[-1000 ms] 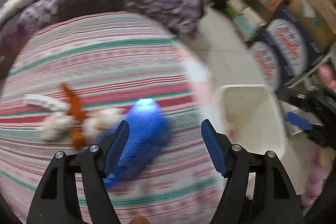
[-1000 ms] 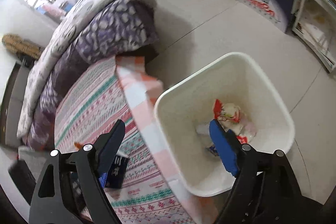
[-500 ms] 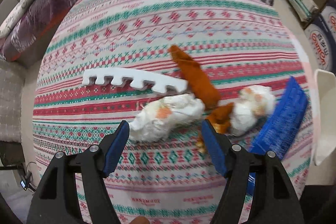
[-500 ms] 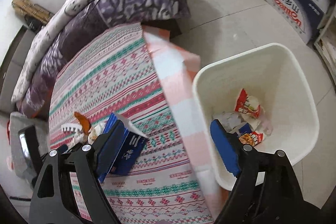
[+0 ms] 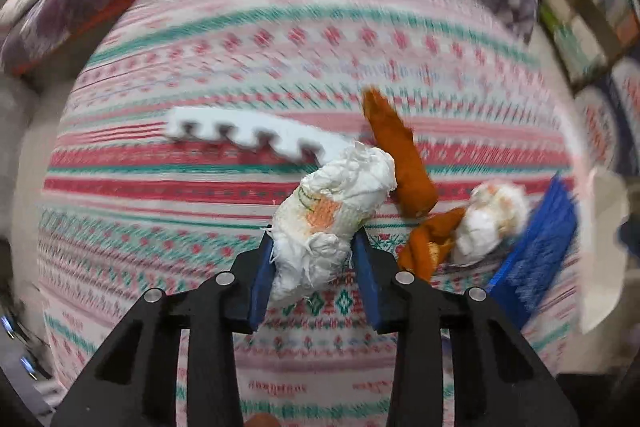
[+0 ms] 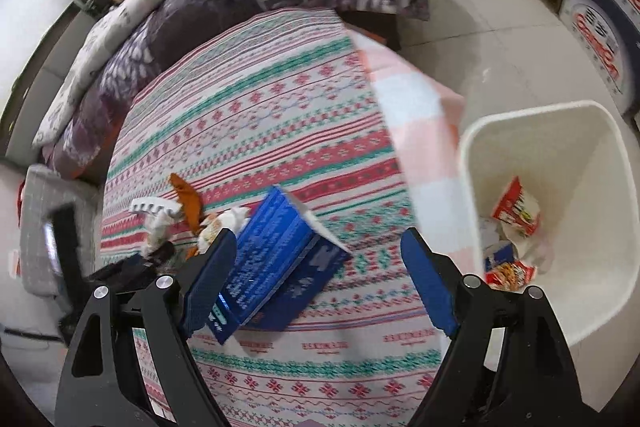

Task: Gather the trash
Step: 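Grasp the orange dried peel with the right gripper while the left holds the white bag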

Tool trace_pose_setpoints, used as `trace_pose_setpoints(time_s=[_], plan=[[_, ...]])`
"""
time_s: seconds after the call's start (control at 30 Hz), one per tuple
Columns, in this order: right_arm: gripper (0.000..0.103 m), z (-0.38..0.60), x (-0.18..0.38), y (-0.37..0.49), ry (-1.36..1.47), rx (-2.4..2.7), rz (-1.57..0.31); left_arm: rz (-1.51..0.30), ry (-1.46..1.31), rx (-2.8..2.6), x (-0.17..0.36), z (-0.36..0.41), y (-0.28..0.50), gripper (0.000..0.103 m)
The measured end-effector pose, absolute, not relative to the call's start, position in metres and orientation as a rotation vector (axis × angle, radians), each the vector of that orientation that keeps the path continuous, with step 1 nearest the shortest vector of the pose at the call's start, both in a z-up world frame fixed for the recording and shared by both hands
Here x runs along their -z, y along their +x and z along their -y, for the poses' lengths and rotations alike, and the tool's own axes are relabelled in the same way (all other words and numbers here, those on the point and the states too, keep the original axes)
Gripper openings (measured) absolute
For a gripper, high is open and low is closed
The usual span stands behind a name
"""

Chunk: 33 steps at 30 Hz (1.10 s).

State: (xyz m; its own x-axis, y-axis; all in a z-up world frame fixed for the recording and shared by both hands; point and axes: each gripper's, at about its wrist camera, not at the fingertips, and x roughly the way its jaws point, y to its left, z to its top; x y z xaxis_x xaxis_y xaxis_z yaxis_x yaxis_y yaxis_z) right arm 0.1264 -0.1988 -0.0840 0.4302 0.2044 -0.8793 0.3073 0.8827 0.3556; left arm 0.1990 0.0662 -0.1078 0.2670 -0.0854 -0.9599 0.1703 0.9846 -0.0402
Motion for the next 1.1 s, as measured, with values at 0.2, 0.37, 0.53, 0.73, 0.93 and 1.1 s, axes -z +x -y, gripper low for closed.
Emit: trace_pose_setpoints(time_s=[0.2, 0.37, 0.53, 0.73, 0.93, 1.1], plan=[[0.08, 0.137, 0.085, 0.161, 0.34, -0.044, -1.147, -1.148, -0.131, 0.157, 0.029, -0.104, 0.173, 0.037], [0.068, 0.088, 0.095, 0.198, 0.29, -0.12, -1.186, -1.086, -0.181, 0.096, 0.004, -0.123, 0.159, 0.037], [0.063, 0.065, 0.108, 0.224, 0.317, -0.162, -1.198, -1.074, -0.249, 0.06, -0.004, -0.14, 0.163, 0.037], [0.049, 0.047, 0.133, 0.244, 0.303, -0.164, -1.252, -1.083, -0.281, 0.05, -0.003, -0.152, 0.163, 0.037], [0.021, 0.05, 0.139, 0.244, 0.339, -0.162, -1.241, -1.096, -0.269, 0.047, 0.003, -0.152, 0.163, 0.037], [0.019, 0.058, 0.12, 0.233, 0.344, -0.15, -1.175, -1.094, -0.272, 0.037, 0.005, -0.154, 0.162, 0.037]])
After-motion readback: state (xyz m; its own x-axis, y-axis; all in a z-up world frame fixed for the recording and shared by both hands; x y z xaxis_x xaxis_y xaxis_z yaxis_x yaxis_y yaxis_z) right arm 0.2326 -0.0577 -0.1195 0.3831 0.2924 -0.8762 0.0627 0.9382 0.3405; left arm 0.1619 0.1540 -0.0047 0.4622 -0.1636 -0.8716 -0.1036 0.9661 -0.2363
